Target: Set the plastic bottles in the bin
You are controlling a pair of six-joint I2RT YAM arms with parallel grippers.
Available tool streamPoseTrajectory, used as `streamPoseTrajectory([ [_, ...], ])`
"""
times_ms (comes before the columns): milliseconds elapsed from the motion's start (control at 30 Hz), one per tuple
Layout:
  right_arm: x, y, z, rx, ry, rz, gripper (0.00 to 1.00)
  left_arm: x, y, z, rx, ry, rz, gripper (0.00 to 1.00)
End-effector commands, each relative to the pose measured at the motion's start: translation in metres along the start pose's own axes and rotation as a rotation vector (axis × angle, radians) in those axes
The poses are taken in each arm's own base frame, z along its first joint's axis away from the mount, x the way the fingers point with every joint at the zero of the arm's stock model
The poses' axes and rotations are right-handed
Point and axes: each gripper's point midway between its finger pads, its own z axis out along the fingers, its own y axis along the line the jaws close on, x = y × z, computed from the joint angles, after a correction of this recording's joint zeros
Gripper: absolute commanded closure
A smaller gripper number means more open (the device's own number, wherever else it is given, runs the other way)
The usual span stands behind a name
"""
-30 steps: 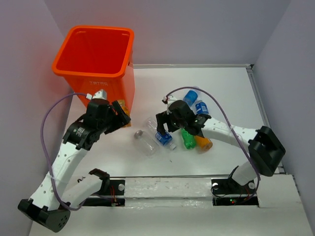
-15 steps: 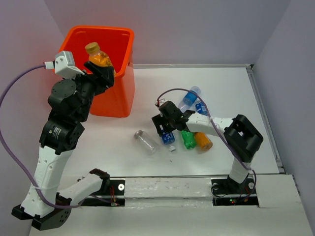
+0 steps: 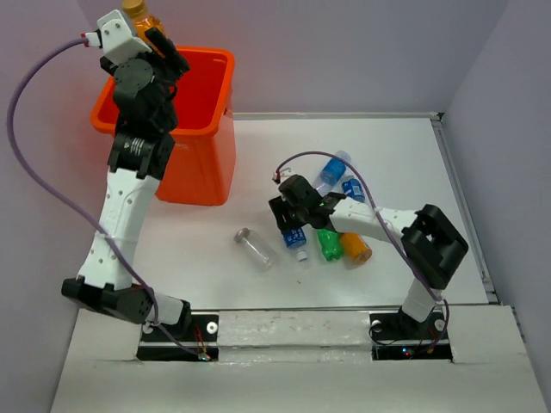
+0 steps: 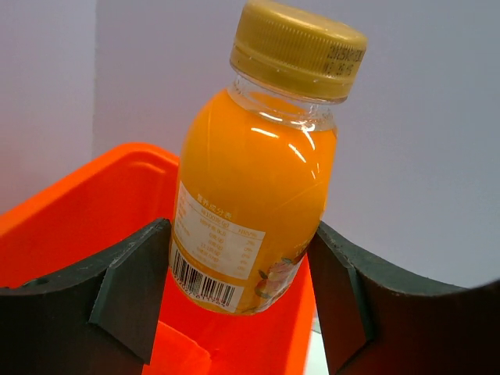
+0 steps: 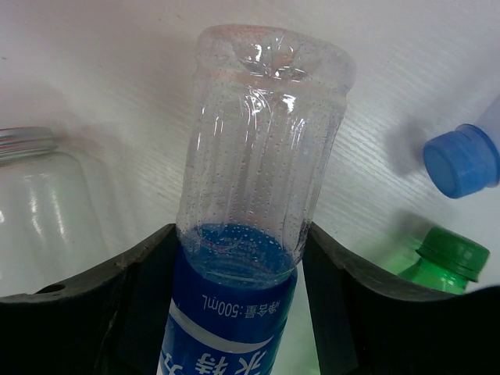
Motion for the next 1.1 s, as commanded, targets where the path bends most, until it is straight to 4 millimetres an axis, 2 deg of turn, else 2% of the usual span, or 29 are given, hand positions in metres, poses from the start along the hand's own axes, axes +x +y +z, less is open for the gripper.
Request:
streamPoseTrajectory([
  [0, -0.055, 0.01, -0.045, -0.034, -0.198, 0.01, 0.62, 0.004, 0.007, 0.036, -0.034, -0.036, 0.011, 0.37],
  [67, -0.075, 0.013, -0.07, -0.062, -0.267, 0.023, 0.63, 0.012, 0.012, 0.045, -0.048, -0.026, 0.011, 0.31],
  [100, -0.079, 0.018, -0.08, -0.08, -0.284, 0.018, 0.63, 0.015, 0.013, 0.047, -0.051, -0.021, 0.01, 0.28],
  [133, -0.093, 0.018, -0.099, -0.095, -0.333, 0.028, 0.63, 0.018, 0.017, 0.051, -0.062, -0.018, 0.014, 0.18],
  [233, -0.112, 0.019, -0.131, -0.122, -0.41, 0.048, 0.64, 0.023, 0.019, 0.055, -0.062, 0.002, 0.004, 0.01],
  [267, -0.122, 0.019, -0.149, -0.141, -0.453, 0.056, 0.64, 0.029, 0.021, 0.053, -0.055, 0.038, 0.014, 0.01],
  [300, -0.125, 0.02, -0.152, -0.144, -0.462, 0.056, 0.64, 0.026, 0.021, 0.051, -0.057, 0.043, 0.01, 0.01],
  [367, -0.142, 0.019, -0.18, -0.16, -0.532, 0.064, 0.64, 0.026, 0.015, 0.041, -0.011, 0.076, -0.006, 0.01],
  [400, -0.155, 0.02, -0.196, -0.171, -0.575, 0.068, 0.64, 0.012, 0.01, 0.028, 0.021, 0.066, -0.028, 0.01],
  [433, -0.164, 0.02, -0.208, -0.177, -0.606, 0.065, 0.64, 0.021, 0.005, 0.019, 0.072, 0.108, -0.033, 0.01],
  [467, -0.172, 0.021, -0.216, -0.183, -0.628, 0.065, 0.64, 0.023, 0.002, 0.008, 0.105, 0.13, -0.045, 0.01],
  [500, -0.189, 0.025, -0.229, -0.199, -0.663, 0.066, 0.64, 0.029, -0.003, -0.017, 0.187, 0.181, -0.068, 0.01],
  [567, -0.205, 0.03, -0.24, -0.216, -0.689, 0.055, 0.64, 0.041, -0.006, -0.046, 0.265, 0.241, -0.105, 0.01],
  [600, -0.212, 0.033, -0.244, -0.224, -0.698, 0.053, 0.64, 0.027, -0.006, -0.075, 0.322, 0.227, -0.133, 0.01],
  [633, -0.231, 0.035, -0.263, -0.239, -0.75, 0.057, 0.64, 0.066, -0.005, -0.092, 0.376, 0.338, -0.141, 0.01],
  [667, -0.238, 0.038, -0.26, -0.238, -0.754, 0.052, 0.64, 0.078, -0.001, -0.106, 0.393, 0.369, -0.146, 0.01],
  [700, -0.248, 0.039, -0.266, -0.239, -0.776, 0.051, 0.64, 0.071, 0.002, -0.13, 0.432, 0.359, -0.166, 0.01],
  [733, -0.257, 0.041, -0.271, -0.243, -0.795, 0.05, 0.64, 0.11, 0.011, -0.145, 0.445, 0.458, -0.166, 0.01],
  [767, -0.276, 0.045, -0.282, -0.253, -0.836, 0.047, 0.64, 0.125, 0.017, -0.157, 0.451, 0.498, -0.168, 0.01],
  [800, -0.284, 0.052, -0.288, -0.282, -0.853, 0.034, 0.65, 0.151, 0.024, -0.183, 0.496, 0.582, -0.178, 0.01],
  [833, -0.302, 0.058, -0.298, -0.304, -0.891, 0.028, 0.65, 0.156, 0.026, -0.203, 0.535, 0.606, -0.185, 0.01],
  [867, -0.312, 0.06, -0.318, -0.33, -0.934, 0.026, 0.65, 0.177, 0.031, -0.21, 0.533, 0.674, -0.185, 0.01],
  [900, -0.32, 0.069, -0.307, -0.344, -0.928, 0.013, 0.65, 0.197, 0.041, -0.23, 0.545, 0.729, -0.195, 0.01],
  [933, -0.339, 0.07, -0.335, -0.363, -1.004, 0.016, 0.65, 0.205, 0.044, -0.241, 0.55, 0.758, -0.217, 0.01],
  [967, -0.348, 0.072, -0.337, -0.36, -1.025, 0.013, 0.65, 0.208, 0.049, -0.253, 0.556, 0.762, -0.235, 0.01],
  [1000, -0.358, 0.078, -0.316, -0.351, -1.017, 0.007, 0.65, 0.216, 0.053, -0.26, 0.542, 0.783, -0.257, 0.01],
  [1033, -0.369, 0.078, -0.318, -0.342, -1.046, 0.01, 0.65, 0.24, 0.063, -0.27, 0.511, 0.846, -0.285, 0.01],
  [1067, -0.388, 0.077, -0.347, -0.356, -1.147, 0.029, 0.65, 0.247, 0.066, -0.277, 0.493, 0.872, -0.334, 0.01],
])
